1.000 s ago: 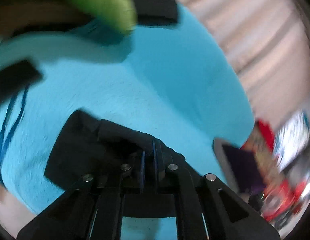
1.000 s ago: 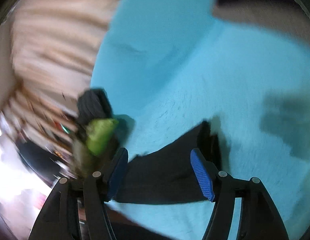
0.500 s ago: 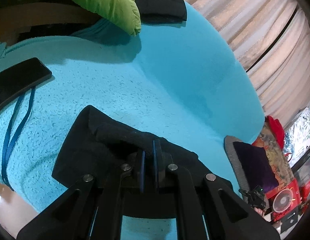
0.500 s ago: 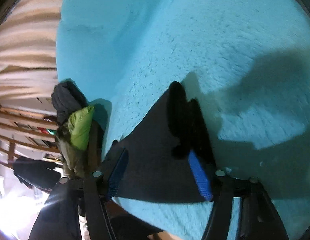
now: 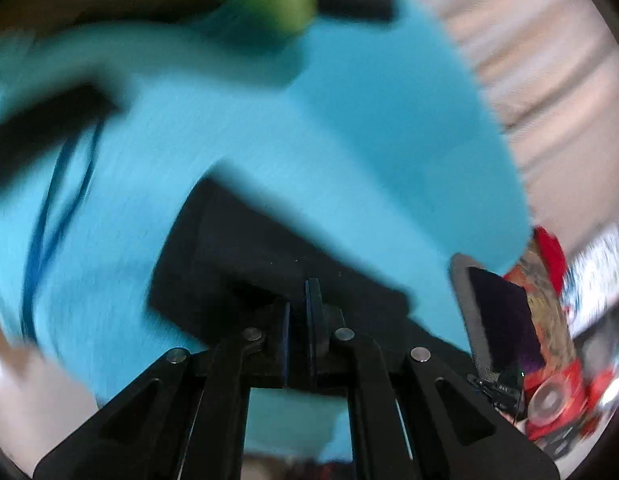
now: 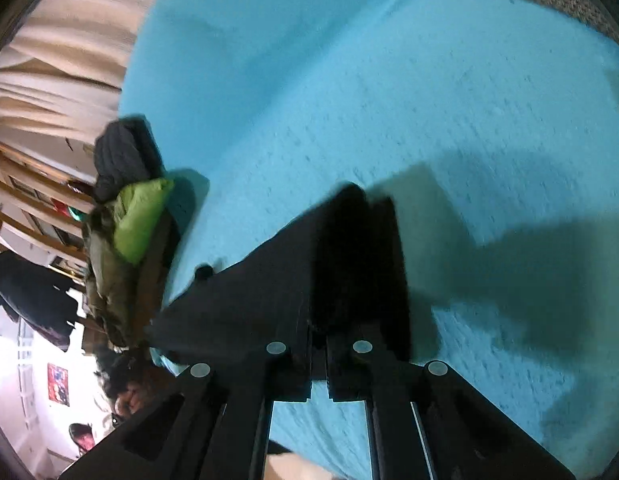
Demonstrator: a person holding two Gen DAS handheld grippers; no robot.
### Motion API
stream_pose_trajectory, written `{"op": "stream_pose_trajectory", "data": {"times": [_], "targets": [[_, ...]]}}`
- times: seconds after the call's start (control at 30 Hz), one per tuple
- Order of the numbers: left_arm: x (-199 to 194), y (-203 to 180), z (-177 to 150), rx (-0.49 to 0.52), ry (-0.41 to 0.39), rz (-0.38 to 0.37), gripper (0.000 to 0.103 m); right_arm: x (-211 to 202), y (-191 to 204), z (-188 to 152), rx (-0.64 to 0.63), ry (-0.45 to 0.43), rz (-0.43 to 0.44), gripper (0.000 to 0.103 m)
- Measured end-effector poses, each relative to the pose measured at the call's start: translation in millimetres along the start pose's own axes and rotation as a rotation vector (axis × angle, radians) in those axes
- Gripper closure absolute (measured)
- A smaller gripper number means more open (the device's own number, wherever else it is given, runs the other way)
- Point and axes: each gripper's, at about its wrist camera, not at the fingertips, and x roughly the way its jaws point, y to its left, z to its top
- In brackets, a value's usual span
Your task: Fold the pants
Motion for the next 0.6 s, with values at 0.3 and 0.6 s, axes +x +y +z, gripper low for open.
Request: {"op": "stream_pose_trajectory", "data": {"times": [0.3, 0.6], "targets": [[-5.1, 19.4, -10.6, -0.105, -0.023, -0.050, 0.098, 3.5, 17.8, -3.2, -0.022, -0.018, -0.003, 0.100], [-3.1, 42.4, -7.2, -0.301, -0.037, -0.195, 0.059, 3.6, 11.5, -1.4, -0.013, -0.008, -0.013, 0.099]]}}
